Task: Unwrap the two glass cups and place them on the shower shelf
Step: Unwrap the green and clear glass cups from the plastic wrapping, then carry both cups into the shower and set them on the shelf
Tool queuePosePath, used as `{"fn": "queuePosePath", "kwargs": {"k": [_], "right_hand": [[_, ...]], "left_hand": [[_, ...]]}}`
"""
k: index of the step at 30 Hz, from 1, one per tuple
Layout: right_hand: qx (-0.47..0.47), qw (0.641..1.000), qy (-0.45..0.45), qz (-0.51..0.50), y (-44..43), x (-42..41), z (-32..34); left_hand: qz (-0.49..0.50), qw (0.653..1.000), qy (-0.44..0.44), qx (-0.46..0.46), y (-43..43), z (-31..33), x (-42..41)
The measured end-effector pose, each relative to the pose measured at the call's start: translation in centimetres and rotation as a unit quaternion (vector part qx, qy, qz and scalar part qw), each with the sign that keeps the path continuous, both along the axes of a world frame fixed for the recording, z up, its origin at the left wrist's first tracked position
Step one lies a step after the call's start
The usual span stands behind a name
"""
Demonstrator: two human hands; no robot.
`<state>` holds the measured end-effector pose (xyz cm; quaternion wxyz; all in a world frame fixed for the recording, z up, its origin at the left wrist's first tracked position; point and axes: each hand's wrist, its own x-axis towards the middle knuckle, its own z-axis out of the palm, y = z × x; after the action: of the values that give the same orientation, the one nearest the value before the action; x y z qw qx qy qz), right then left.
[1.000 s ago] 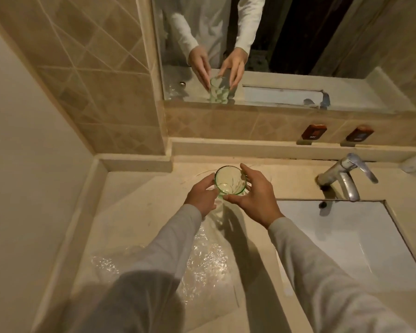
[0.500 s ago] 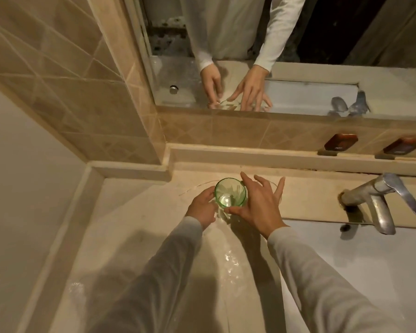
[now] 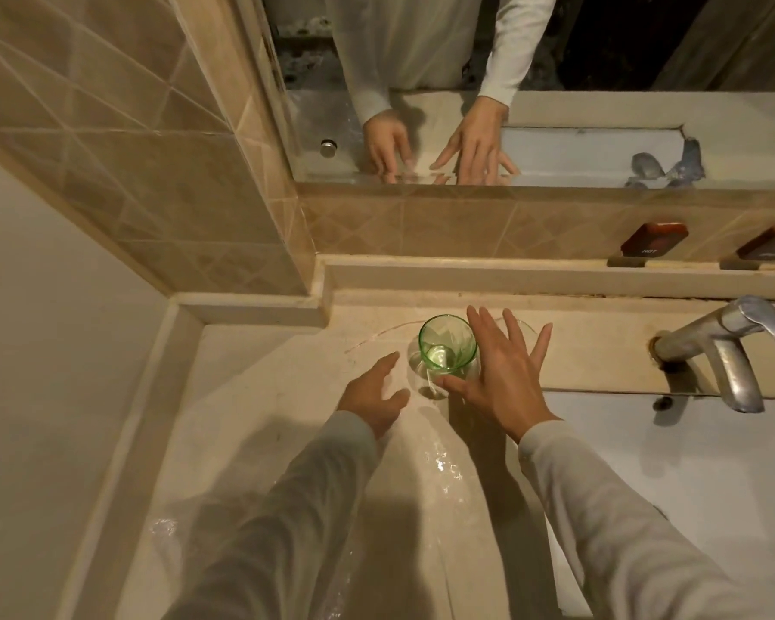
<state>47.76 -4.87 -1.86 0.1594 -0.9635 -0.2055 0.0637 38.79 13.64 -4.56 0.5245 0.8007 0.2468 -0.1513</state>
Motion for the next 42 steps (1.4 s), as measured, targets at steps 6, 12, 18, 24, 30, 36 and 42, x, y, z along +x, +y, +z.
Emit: {"fn": "queuePosePath", "kwargs": {"k": [6, 12, 18, 24, 30, 36, 42], "right_hand": [[0.169, 0.978, 0.039, -0.114, -1.4, -8.7, 1.1], [0.199, 0.926, 0.194, -0.255, -2.0, -21.0, 0.8], [0.329, 0.811, 0.343, -0.340, 2.4, -28.1, 1.0], [0.365, 0.769, 0.479, -0.214, 7.1, -26.5, 1.4], [0.342, 0.822, 0.401, -0.217, 7.6, -25.8, 1.9], [0.283, 0.851, 0.365, -0.249, 10.1, -26.5, -0.1], [0.062, 0.963, 0.231, -0.125, 10.1, -27.0, -0.9]], "left_hand": [[-0.184, 0.927, 0.142, 0.293, 8.5, -0.4, -10.9], [-0.094, 0.959, 0.090, 0.251, 11.3, -1.0, -17.0], [0.226, 0.973, -0.041, -0.002, 12.5, -0.8, -18.7], [0.406, 0.910, -0.083, 0.017, 16.4, 0.3, -16.9], [0.366, 0.918, -0.036, 0.146, 21.3, 1.3, -15.5], [0.046, 0.901, -0.149, 0.404, 15.9, 1.1, -19.4], [-0.152, 0.906, 0.121, 0.377, 12.3, -5.3, -23.6]]}}
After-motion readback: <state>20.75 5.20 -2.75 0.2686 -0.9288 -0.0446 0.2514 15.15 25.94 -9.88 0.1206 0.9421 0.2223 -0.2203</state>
